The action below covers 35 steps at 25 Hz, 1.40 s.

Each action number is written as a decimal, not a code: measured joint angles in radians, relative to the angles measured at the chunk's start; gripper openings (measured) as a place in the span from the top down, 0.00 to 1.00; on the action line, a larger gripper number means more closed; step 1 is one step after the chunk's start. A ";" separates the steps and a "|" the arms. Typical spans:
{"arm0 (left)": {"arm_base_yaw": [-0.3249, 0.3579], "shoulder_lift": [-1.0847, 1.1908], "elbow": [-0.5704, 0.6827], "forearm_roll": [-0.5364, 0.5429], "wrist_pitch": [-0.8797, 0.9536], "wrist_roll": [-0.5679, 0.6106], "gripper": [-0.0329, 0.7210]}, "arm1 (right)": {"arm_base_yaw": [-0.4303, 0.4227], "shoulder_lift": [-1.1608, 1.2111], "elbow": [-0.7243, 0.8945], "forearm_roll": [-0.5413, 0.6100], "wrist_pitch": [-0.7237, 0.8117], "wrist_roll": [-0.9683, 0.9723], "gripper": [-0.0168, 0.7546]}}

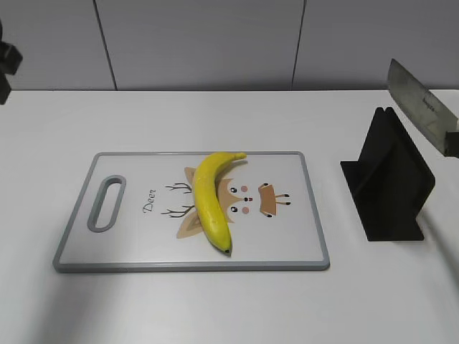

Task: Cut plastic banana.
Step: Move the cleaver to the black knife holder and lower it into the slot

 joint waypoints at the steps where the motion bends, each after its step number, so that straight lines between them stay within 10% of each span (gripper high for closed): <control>1: 0.000 -0.018 0.029 0.005 -0.013 -0.008 0.41 | 0.000 0.002 0.010 -0.038 -0.006 0.034 0.76; 8: 0.000 -0.084 0.116 0.008 -0.065 -0.025 0.42 | 0.000 0.019 0.048 -0.231 -0.056 0.254 0.76; 35: 0.000 -0.085 0.116 0.011 -0.126 -0.028 0.42 | 0.002 0.235 0.051 -0.199 -0.141 0.270 0.76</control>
